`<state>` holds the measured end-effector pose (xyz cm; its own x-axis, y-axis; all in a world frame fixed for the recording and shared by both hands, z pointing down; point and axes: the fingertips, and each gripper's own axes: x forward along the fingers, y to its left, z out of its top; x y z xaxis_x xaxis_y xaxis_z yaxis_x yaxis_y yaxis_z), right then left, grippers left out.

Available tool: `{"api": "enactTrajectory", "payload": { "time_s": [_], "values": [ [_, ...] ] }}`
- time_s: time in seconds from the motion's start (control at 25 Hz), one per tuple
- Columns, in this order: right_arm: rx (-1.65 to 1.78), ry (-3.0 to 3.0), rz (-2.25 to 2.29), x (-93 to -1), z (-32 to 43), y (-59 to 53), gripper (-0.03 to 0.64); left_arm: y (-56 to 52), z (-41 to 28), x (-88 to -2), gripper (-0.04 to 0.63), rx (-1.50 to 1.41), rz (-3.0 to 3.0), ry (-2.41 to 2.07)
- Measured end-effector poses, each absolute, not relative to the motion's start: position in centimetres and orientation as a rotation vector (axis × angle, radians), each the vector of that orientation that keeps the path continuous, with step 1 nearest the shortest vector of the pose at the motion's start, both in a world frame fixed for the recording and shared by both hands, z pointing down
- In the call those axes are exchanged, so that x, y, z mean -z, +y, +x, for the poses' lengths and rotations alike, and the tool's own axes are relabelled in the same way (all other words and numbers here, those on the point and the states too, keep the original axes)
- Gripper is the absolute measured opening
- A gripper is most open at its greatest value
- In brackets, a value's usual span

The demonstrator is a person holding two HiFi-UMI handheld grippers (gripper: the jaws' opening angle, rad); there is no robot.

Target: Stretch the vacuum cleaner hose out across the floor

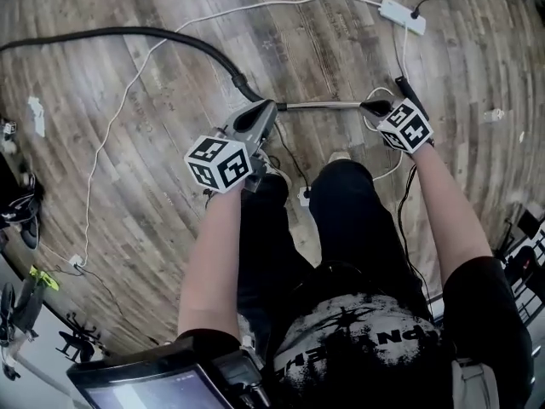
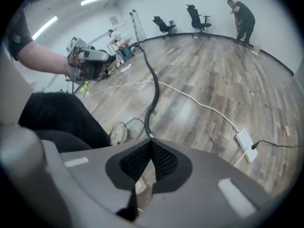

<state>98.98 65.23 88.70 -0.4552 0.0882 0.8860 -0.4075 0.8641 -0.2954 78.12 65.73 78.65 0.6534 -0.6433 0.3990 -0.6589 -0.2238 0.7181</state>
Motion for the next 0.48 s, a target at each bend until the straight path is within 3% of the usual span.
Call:
{"api": "enactTrajectory", "payload": {
  "time_s": [0.48],
  "values": [
    [-0.808,-2.523,0.177,-49.5,83.0,68.0,0.005,72.9,69.1,-46.8,0.0,0.058,2.035,-1.18]
  ]
}}
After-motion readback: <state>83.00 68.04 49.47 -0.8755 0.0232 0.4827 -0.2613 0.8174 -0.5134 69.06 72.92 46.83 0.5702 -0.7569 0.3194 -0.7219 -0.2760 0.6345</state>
